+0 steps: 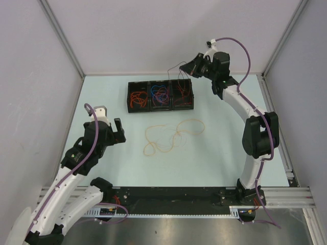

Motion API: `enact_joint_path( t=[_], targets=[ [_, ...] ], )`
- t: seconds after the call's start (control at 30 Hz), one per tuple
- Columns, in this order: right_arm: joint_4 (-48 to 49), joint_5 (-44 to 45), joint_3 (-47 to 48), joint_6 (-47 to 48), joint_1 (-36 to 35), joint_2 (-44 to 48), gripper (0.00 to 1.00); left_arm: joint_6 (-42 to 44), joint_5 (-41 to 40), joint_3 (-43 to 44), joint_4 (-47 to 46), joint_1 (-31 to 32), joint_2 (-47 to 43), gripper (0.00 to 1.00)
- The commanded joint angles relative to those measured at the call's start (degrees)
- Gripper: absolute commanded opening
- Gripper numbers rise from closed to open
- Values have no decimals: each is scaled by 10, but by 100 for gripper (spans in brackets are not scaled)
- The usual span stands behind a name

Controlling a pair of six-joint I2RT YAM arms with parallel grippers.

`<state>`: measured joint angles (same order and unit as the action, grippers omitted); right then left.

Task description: Untangle the cables

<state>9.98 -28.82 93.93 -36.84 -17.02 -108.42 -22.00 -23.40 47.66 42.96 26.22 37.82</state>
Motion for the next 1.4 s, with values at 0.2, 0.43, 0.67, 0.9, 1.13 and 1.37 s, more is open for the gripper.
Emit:
enact_joint_path(
  t=[0.2, 0.43, 0.67, 0.9, 1.13, 1.37],
  targets=[
    [38, 1, -26, -8, 2, 36, 0, -4, -9, 0, -10, -5, -4, 100],
    [36, 3, -39, -5, 1, 60, 0, -4, -9, 0, -9, -6, -4, 100],
    [26, 9, -41, 7, 0, 84, 0, -4, -9, 0, -10, -6, -4, 100],
    [16, 10, -45, 8, 0, 88, 0, -4, -11, 0, -9, -6, -8, 100],
    [16, 10, -55, 9, 1, 86, 0, -5, -13, 0, -9, -6, -9, 100],
    [20, 9, -56, 9, 1, 73, 0, -6, -14, 0, -8, -6, -9, 100]
  ],
)
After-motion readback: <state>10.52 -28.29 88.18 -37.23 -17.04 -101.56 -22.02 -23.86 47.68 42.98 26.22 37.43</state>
